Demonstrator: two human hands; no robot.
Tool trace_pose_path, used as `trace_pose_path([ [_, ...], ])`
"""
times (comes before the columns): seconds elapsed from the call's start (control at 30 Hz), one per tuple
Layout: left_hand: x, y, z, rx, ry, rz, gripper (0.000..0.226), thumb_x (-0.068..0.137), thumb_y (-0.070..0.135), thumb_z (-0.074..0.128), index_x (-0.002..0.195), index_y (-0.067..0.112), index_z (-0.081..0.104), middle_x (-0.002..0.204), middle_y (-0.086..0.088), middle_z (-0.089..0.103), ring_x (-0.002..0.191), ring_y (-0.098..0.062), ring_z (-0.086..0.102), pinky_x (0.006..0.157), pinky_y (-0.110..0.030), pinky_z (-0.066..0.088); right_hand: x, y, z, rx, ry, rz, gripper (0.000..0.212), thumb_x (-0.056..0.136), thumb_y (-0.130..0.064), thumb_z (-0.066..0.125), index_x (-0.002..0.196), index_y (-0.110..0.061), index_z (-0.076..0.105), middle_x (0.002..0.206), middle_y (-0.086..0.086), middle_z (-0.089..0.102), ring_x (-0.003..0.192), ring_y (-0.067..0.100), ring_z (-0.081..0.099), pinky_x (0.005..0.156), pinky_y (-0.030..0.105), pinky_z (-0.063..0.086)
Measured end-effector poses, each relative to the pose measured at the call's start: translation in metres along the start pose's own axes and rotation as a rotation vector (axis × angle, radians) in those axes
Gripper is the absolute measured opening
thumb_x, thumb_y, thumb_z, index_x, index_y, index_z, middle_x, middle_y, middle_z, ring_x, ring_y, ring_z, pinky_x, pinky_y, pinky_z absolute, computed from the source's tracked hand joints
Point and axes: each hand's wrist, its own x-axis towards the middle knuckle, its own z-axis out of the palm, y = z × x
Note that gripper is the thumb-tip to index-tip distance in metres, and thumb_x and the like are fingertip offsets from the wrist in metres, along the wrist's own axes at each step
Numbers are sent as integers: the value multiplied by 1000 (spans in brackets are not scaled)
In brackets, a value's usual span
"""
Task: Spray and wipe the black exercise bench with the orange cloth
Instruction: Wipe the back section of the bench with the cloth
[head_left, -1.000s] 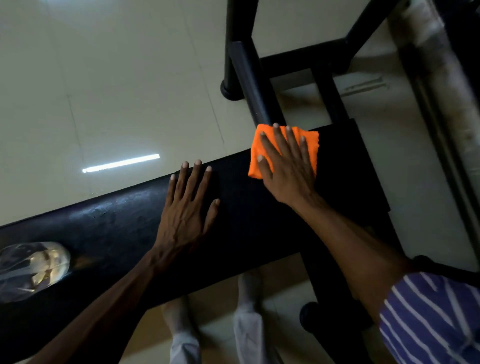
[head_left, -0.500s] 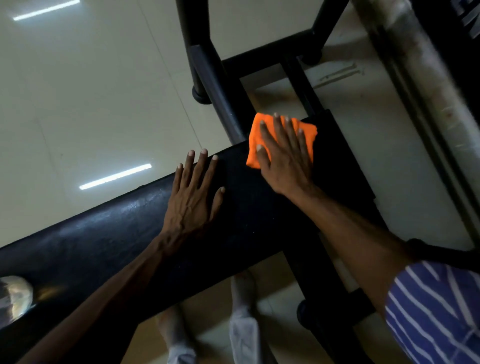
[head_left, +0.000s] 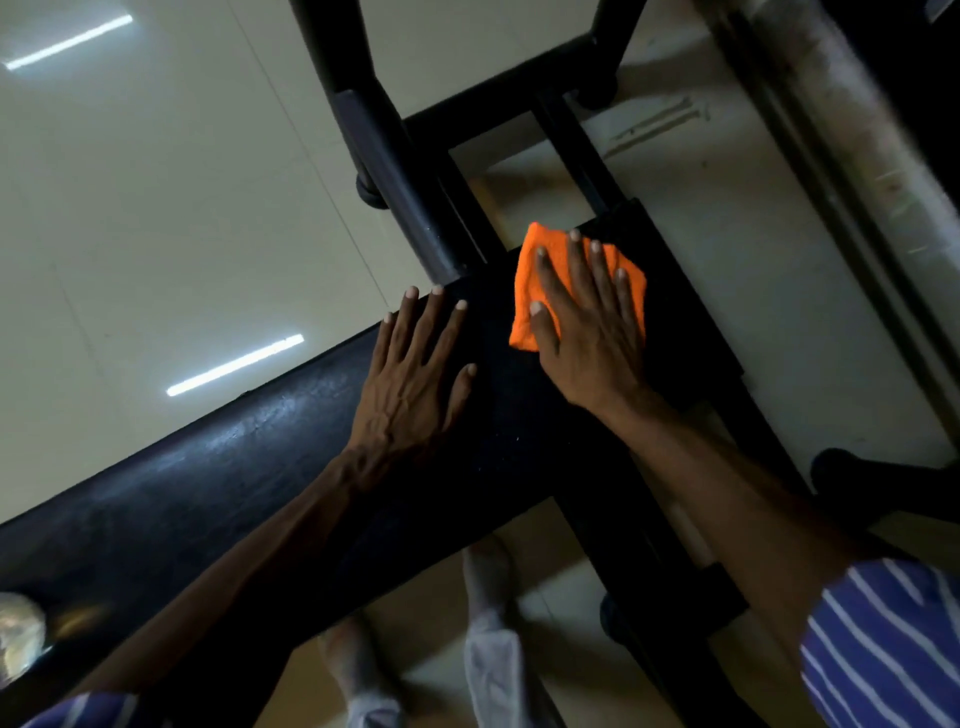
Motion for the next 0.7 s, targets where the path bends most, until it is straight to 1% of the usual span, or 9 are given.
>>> trace_pose_path([
  [0.07,8,7,4,6,8,23,65,107,46,33,165,19,22,175,-7,13,163,-30,3,132,-50,8,15,0,0,9,14,46,60,112,-44,32,169,-30,19,180,8,9,167,29,4,134,54,6],
  [0.13,14,14,4,6,0,28,65,107,46,33,165,18,23,175,-8,13,163,-30,4,132,-50,8,7,-5,0,31,27,72,60,113,-44,31,169,-29,19,180,8,8,167,29,3,134,53,5],
  [0.2,19,21,4,12,-11,39,66,107,46,33,166,18,22,175,-8,12,163,-29,1,132,-50,7,-19,-8,-1,59,47,71,59,114,-44,33,169,-29,20,180,7,7,167,27,2,135,51,6],
  [0.27,22,26,3,18,-20,63,66,107,45,33,166,18,22,175,-9,12,163,-28,0,132,-50,6,-57,-5,1,56,59,82,57,114,-42,34,169,-28,22,180,6,9,167,25,4,135,51,9],
  [0.37,29,34,4,33,-35,99,65,107,44,33,166,17,22,175,-10,12,163,-29,1,133,-50,6,-91,9,6,32,52,101,57,114,-43,32,169,-30,23,179,3,11,167,22,5,134,51,13],
  [0.47,36,41,7,53,-56,137,66,107,44,31,166,17,21,175,-10,11,163,-30,1,133,-50,4,-66,23,7,27,74,106,58,113,-46,30,169,-32,21,180,3,10,167,23,5,134,50,12],
  [0.57,37,46,13,82,-36,122,65,107,43,33,166,17,22,175,-10,12,163,-31,3,133,-49,4,-34,27,10,51,127,201,60,112,-48,29,169,-31,21,179,6,13,167,26,10,134,52,14],
  [0.63,36,47,15,97,-35,112,64,108,42,35,166,17,21,175,-11,10,163,-30,2,133,-49,3,-41,21,17,40,168,246,60,112,-49,26,169,-30,23,179,6,14,167,26,11,133,52,16],
  [0.7,36,47,16,110,-27,114,64,109,39,39,166,18,21,175,-11,10,163,-30,2,133,-48,3,-68,14,22,27,213,223,58,113,-48,26,168,-29,25,179,5,16,167,24,10,133,52,16],
])
